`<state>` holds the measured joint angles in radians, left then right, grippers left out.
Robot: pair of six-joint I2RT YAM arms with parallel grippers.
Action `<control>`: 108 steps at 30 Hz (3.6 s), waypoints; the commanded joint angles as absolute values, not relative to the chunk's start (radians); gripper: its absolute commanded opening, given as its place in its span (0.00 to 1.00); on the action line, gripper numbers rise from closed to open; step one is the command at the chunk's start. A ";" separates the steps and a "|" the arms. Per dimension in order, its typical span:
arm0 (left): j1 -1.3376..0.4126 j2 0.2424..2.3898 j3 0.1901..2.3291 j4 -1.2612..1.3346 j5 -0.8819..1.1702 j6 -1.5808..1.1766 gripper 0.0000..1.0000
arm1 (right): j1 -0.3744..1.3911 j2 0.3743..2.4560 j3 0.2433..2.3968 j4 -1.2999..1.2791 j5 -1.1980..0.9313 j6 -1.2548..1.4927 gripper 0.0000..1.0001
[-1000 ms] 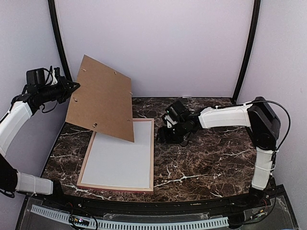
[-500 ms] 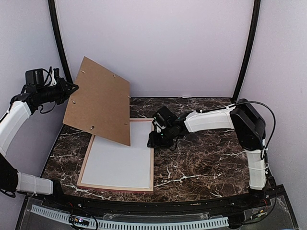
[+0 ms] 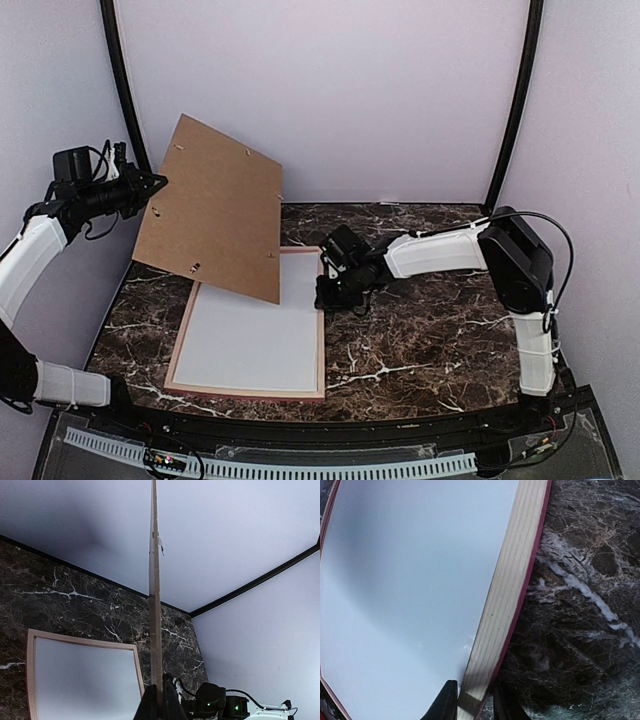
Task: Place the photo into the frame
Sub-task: Move the frame body to the center of the board, then place the backboard on the frame body.
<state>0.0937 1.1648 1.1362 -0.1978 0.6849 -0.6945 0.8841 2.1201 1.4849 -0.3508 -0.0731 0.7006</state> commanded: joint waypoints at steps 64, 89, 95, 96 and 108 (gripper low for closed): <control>-0.438 1.008 0.488 0.407 0.368 -1.194 0.00 | 0.618 1.752 1.111 -0.269 -0.150 0.677 0.48; -0.448 1.040 0.460 0.433 0.353 -1.189 0.00 | 0.615 1.761 1.100 -0.261 -0.157 0.677 0.48; -0.449 1.058 0.447 0.465 0.356 -1.192 0.00 | 0.615 1.766 1.099 -0.258 -0.162 0.678 0.48; -0.449 1.059 0.443 0.476 0.357 -1.192 0.00 | 0.615 1.767 1.098 -0.258 -0.163 0.677 0.48; -0.459 1.099 0.426 0.511 0.360 -1.159 0.00 | 0.615 1.783 1.097 -0.247 -0.178 0.676 0.48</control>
<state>-0.4488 1.1004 0.4347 0.4191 0.3466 -1.1728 0.6205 1.7702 1.1061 -0.2817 -0.1654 0.6853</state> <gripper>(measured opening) 0.033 0.482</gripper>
